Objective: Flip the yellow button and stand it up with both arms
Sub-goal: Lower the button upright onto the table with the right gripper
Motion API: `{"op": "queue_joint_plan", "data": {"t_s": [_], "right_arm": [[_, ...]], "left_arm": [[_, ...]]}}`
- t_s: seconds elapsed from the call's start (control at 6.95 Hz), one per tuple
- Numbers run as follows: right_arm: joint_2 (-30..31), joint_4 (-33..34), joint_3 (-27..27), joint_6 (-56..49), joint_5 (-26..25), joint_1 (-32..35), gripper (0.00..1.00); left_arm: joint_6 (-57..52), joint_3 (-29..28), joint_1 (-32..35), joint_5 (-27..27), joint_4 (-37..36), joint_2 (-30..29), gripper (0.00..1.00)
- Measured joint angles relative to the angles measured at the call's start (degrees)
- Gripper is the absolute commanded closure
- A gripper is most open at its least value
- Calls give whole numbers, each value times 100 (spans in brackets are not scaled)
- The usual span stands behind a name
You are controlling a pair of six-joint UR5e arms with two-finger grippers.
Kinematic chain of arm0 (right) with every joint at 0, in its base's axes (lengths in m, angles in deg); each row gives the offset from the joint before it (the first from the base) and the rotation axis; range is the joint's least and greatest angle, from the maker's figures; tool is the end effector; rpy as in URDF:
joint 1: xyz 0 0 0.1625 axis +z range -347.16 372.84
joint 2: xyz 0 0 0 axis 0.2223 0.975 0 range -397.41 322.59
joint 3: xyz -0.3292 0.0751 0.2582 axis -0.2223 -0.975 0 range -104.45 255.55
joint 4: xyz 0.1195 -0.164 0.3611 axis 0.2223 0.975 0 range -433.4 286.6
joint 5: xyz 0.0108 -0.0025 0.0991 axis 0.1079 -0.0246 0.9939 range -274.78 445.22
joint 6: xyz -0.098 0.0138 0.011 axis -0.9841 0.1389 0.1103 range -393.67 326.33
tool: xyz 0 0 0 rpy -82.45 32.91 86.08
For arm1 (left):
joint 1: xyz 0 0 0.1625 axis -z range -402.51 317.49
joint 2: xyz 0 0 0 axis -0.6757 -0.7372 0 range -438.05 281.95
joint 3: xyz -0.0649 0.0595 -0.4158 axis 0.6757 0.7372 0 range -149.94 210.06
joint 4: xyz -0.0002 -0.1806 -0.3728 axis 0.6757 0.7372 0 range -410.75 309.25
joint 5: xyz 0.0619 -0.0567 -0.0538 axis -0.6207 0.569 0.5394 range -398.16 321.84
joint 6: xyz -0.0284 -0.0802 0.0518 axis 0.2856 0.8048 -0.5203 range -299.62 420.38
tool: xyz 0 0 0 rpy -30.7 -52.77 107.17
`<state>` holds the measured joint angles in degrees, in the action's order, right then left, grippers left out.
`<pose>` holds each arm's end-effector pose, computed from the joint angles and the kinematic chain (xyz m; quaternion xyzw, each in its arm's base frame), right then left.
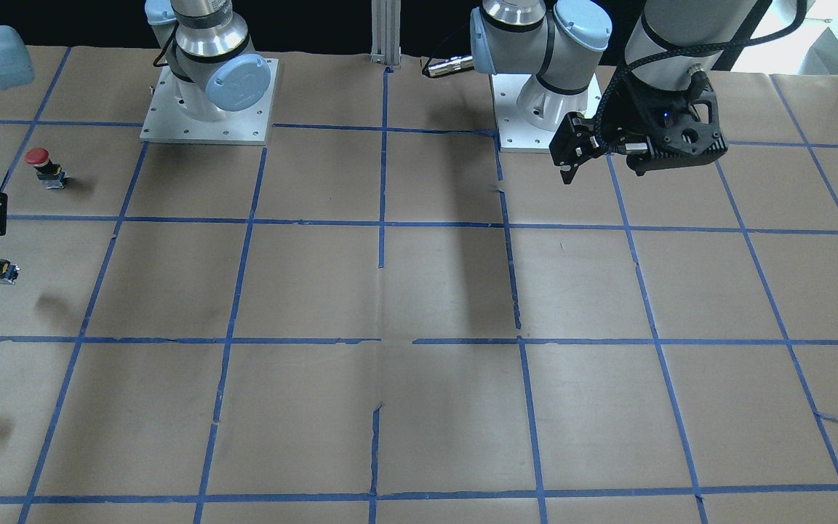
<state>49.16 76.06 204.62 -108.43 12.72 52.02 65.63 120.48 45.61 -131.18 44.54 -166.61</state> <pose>-0.2361 -0.4031 0.2602 0.2247 -0.9517 0.2005 0.0608 -0.1124 -0.4775 0.4877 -0.0612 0.9971 0.0365 0.0274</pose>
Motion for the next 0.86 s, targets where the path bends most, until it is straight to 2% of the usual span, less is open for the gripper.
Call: {"op": "queue_joint_plan", "data": {"t_s": [0.29,0.43,0.58,0.72,0.86], "right_arm": [[-249,407,200,-82,28,-189,88],[-289,525,260,-100,28,-214,83],[-324,576,283,-104,24,-222,68],[-367,590,290,-103,15,-224,43],[-394,574,292,-94,-1,-226,32]], "left_arm": [[3,32,3,-17,13,-1,0],[-2,63,3,-37,40,18,0],[-4,113,4,-31,43,39,0],[-14,164,4,-16,33,60,0],[-40,201,3,-10,30,96,0]]}}
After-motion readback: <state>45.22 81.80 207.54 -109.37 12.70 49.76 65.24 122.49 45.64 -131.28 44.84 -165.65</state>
